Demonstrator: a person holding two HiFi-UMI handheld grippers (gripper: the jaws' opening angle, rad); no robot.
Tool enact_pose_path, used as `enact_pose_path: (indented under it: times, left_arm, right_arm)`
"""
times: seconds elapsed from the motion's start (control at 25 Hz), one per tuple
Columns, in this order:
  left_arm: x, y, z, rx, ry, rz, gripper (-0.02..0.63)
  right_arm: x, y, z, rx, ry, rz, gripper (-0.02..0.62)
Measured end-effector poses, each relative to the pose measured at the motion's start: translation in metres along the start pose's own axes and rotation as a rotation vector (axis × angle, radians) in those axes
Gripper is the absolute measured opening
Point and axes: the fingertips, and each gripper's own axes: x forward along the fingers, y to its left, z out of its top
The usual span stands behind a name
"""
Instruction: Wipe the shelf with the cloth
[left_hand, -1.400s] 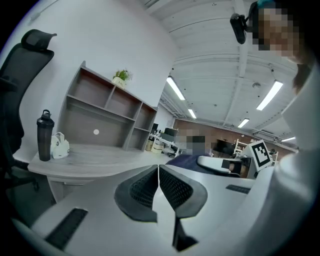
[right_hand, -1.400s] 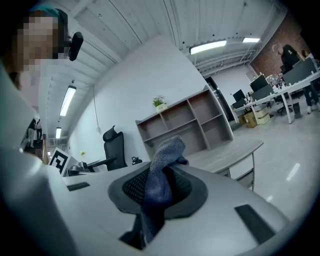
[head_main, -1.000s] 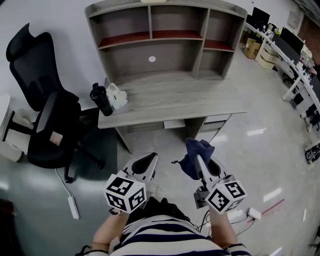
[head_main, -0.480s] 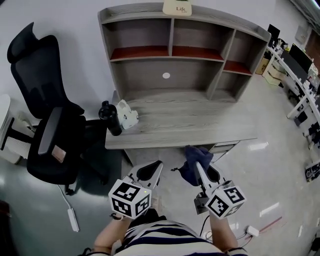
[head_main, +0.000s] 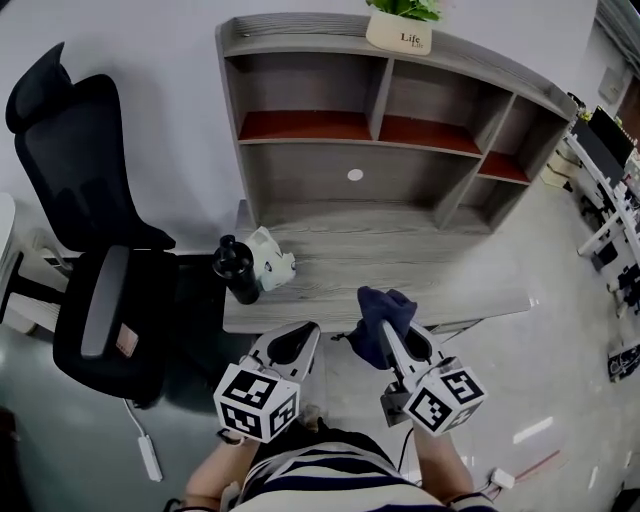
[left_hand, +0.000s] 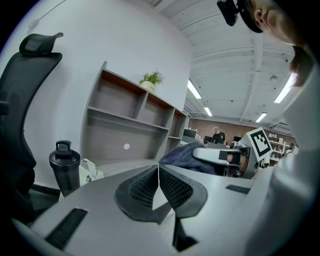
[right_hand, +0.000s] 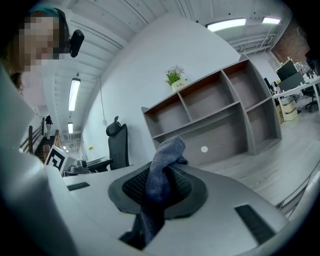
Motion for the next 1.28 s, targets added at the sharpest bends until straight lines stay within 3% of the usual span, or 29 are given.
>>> enact_pose_path:
  times: [0.44,0.84,1.28]
  left_arm:
    - [0.031,0.044,0.027,-0.066,-0.041,0.038,0.021]
    - [0.068,0.082,0.078,-0.066,-0.117,0.181,0.021]
    - [0.077,0.106,0.106,-0.072,-0.164,0.36,0.021]
  right_arm:
    - [0.073,-0.006,0.031,-0.029,0.013,0.121,0.071]
    - [0.154,-0.007,0.093,-0.097,-0.004,0.368,0.071]
    - [0.206,0.011,0.155,-0.207,-0.073,0.583,0.071]
